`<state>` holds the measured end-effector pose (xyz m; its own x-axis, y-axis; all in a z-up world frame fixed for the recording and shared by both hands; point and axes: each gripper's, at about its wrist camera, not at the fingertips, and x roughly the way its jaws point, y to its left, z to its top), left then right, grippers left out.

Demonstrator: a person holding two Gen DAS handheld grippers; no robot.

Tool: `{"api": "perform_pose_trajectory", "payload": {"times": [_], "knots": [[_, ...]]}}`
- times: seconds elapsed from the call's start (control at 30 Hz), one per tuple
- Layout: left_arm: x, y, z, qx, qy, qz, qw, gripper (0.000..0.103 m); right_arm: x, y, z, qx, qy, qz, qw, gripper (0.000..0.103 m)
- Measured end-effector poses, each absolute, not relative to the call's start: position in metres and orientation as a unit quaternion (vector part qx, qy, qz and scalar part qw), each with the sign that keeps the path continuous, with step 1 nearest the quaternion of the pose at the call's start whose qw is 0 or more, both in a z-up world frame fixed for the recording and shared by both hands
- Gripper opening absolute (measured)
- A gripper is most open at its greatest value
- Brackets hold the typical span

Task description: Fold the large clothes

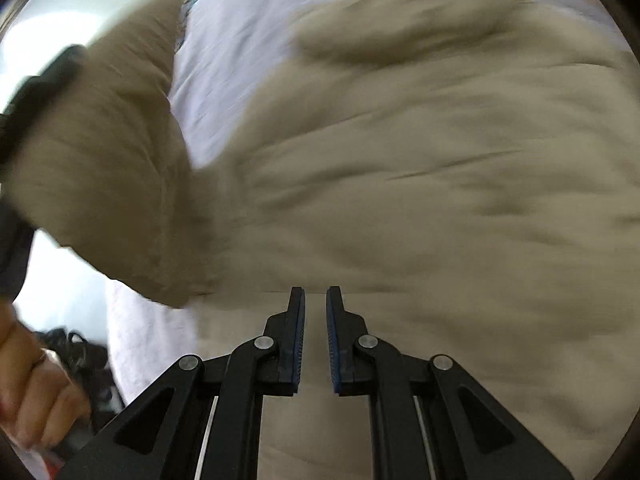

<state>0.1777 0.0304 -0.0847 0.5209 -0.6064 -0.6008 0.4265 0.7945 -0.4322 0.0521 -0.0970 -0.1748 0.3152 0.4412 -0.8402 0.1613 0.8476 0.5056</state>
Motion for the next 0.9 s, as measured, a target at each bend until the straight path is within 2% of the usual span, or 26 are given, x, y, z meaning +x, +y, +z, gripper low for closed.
{"api": "perform_pose_trajectory", "payload": {"times": [0.17,0.33,0.37,0.4,0.43,0.47,0.5,0.57,0.63,0.7,0.73,0.9], "knots": [[0.174,-0.061,-0.149,-0.006,0.455,-0.285,0.844,0.011,0.029,-0.183,-0.179,0.231,0.588,0.019,0.775,0.012],[0.157,-0.084,-0.195,0.072,0.488,-0.247,0.834,0.012,0.019,-0.226,-0.194,0.250,0.594,0.003,0.765,0.012],[0.156,-0.082,-0.200,0.081,0.491,-0.242,0.833,0.016,0.018,-0.224,-0.193,0.248,0.594,0.004,0.766,0.012],[0.155,-0.081,-0.202,0.086,0.491,-0.240,0.833,0.035,0.020,-0.224,-0.193,0.242,0.593,0.007,0.768,0.012],[0.151,-0.079,-0.200,0.086,0.489,-0.241,0.834,0.068,0.023,-0.223,-0.195,0.237,0.593,0.009,0.770,0.012],[0.147,-0.076,-0.197,0.085,0.484,-0.241,0.837,0.077,0.027,-0.221,-0.194,0.234,0.592,0.012,0.771,0.013],[0.141,-0.078,-0.194,0.084,0.471,-0.239,0.845,0.080,0.035,-0.213,-0.199,0.232,0.591,0.013,0.772,0.013],[0.130,-0.070,-0.181,0.083,0.465,-0.249,0.846,0.080,0.041,-0.208,-0.194,0.223,0.589,0.017,0.777,0.013],[0.126,-0.053,-0.169,0.068,0.463,-0.250,0.848,0.080,0.048,-0.200,-0.185,0.201,0.585,0.025,0.785,0.023],[0.117,-0.027,-0.153,0.038,0.458,-0.248,0.853,0.080,0.046,-0.188,-0.167,0.172,0.570,0.040,0.802,0.063],[0.114,-0.009,-0.144,0.023,0.454,-0.239,0.858,0.080,0.049,-0.176,-0.158,0.158,0.559,0.049,0.813,0.068],[0.138,0.078,-0.130,-0.063,0.467,-0.164,0.867,0.080,0.066,-0.098,-0.119,0.011,0.502,0.121,0.856,0.070]]}}
